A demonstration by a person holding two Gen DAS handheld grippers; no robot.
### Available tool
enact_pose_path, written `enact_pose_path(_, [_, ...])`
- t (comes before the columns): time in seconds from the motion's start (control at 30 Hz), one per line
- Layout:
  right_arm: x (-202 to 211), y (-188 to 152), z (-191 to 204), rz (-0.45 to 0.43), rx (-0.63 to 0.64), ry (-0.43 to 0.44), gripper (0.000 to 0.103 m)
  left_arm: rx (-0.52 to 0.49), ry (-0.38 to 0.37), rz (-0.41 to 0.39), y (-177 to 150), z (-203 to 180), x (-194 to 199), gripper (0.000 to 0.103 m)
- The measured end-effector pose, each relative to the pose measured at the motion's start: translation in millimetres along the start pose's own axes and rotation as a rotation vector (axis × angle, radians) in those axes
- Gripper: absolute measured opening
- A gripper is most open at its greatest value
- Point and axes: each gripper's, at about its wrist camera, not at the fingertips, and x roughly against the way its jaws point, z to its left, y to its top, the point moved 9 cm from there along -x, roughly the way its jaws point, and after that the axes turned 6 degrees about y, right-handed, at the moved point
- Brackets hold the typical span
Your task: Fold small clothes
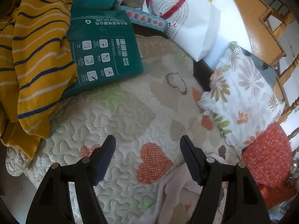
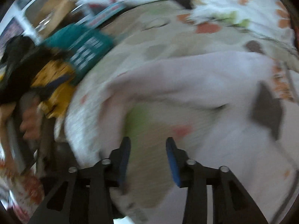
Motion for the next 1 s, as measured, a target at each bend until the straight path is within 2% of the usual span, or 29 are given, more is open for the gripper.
enact_pose_path(0.1, [-21, -25, 24, 0.057, 0.052, 0.035, 0.05, -0.012, 0.008, 0.003, -3, -1, -1, 0.07])
enact_pose_path(0.17, [-37, -37, 26, 0.085, 0.095, -0.02, 0.05, -0.013, 0.016, 0.004, -4, -1, -3, 0.07])
enact_pose_path(0.23, [-46, -44, 25, 0.095, 0.111, -0.048, 0.027, -0.016, 0.023, 0.012, -7, -3, -6, 0.07])
enact_pose_path(0.27, [-44, -45, 24, 0.093, 0.106, -0.046, 0.005, -0.018, 0.025, 0.016, -8, -4, -8, 0.07])
enact_pose_path(0.3, [-40, -44, 23, 0.097, 0.084, -0.022, 0.005, -0.021, 0.026, 0.022, -10, -7, -10, 0.07])
enact_pose_path(0.43, [21, -12, 6, -0.031, 0.005, 0.003, 0.005, -0.059, 0.007, 0.042, -21, -32, -19, 0.07])
enact_pose_path(0.57, [113, 15, -46, -0.178, -0.097, -0.047, 0.005, -0.135, -0.028, 0.076, -43, -71, -28, 0.07])
enact_pose_path(0.63, [161, 14, -89, -0.228, -0.166, -0.112, 0.005, -0.188, -0.054, 0.103, -59, -96, -33, 0.07])
enact_pose_path(0.67, [185, 11, -117, -0.25, -0.203, -0.173, 0.005, -0.217, -0.064, 0.117, -69, -110, -37, 0.07])
enact_pose_path(0.77, [235, -5, -192, -0.264, -0.323, -0.314, 0.005, -0.279, -0.083, 0.144, -89, -140, -43, 0.07])
enact_pose_path(0.83, [262, -23, -254, -0.241, -0.408, -0.473, 0.007, -0.323, -0.097, 0.162, -105, -163, -48, 0.07])
enact_pose_path(0.93, [283, -50, -317, -0.155, -0.481, -0.713, 0.009, -0.371, -0.099, 0.186, -124, -187, -55, 0.07])
enact_pose_path(0.97, [290, -54, -326, -0.163, -0.494, -0.731, 0.009, -0.383, -0.099, 0.196, -130, -192, -58, 0.071])
enact_pose_path(1.0, [294, -55, -325, -0.189, -0.49, -0.71, 0.021, -0.392, -0.097, 0.205, -136, -197, -60, 0.071])
